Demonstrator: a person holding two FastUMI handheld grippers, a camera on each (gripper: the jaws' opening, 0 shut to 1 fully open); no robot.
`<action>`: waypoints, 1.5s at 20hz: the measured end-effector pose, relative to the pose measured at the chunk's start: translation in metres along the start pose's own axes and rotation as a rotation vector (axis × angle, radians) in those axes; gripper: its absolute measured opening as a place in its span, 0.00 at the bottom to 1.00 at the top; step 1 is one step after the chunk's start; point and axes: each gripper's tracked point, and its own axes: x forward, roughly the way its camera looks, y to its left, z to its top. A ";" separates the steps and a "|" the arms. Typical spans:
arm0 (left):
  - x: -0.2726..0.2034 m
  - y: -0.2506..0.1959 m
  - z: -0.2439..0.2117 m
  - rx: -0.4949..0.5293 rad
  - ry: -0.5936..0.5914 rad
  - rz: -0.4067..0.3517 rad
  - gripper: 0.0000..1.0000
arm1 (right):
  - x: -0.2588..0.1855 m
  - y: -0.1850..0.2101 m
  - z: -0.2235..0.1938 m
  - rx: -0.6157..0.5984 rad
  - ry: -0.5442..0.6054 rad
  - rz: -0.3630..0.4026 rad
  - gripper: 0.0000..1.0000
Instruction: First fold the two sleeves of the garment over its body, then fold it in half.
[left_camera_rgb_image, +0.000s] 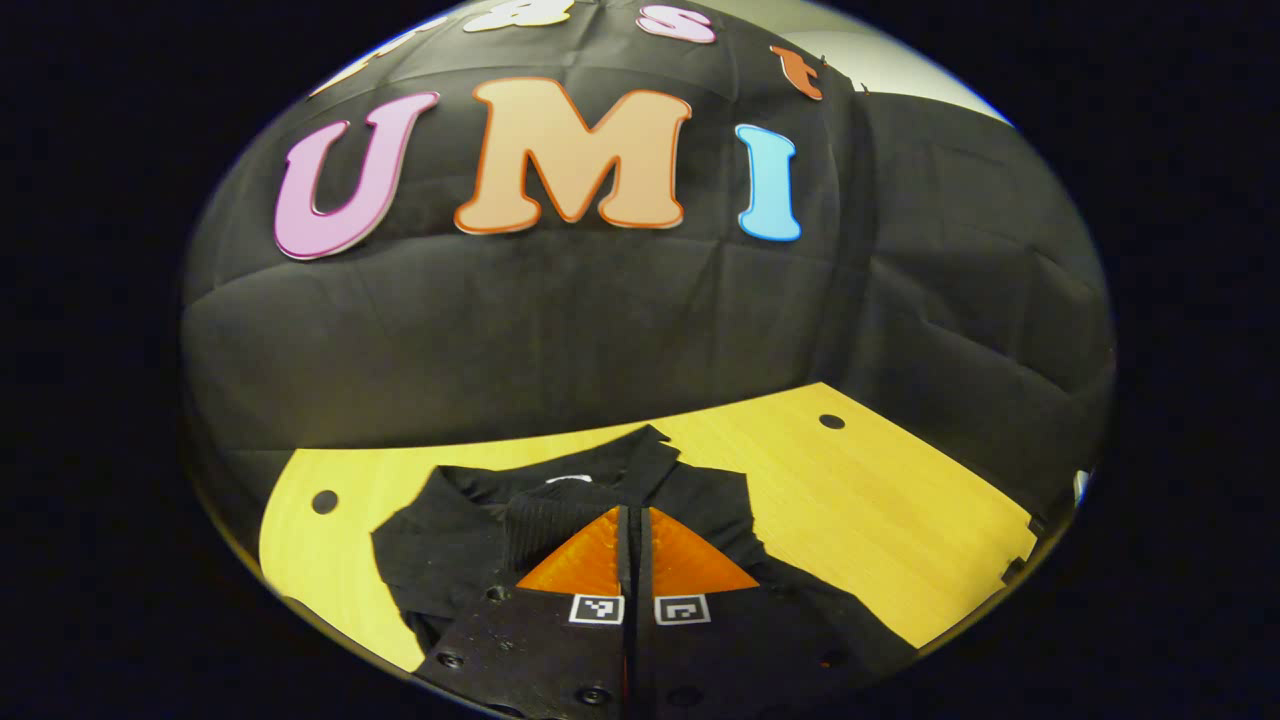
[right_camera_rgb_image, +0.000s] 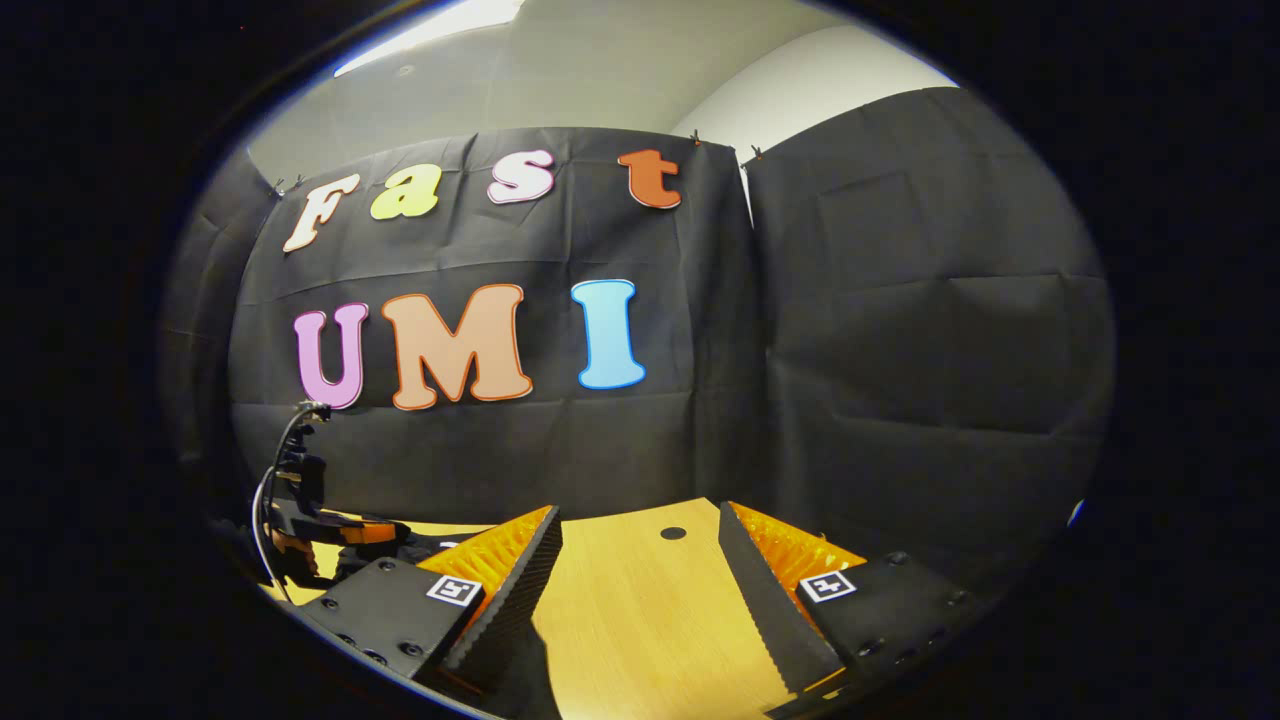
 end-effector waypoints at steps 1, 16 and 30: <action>0.008 -0.007 -0.006 -0.008 0.014 -0.006 0.00 | 0.000 -0.006 0.001 0.003 0.002 -0.008 0.99; 0.032 -0.022 -0.048 -0.069 0.097 0.027 0.96 | 0.018 0.017 -0.009 -0.010 0.056 0.094 0.98; -0.176 0.055 -0.010 -0.017 -0.158 0.209 0.93 | 0.022 0.126 -0.068 -0.063 0.194 0.401 0.99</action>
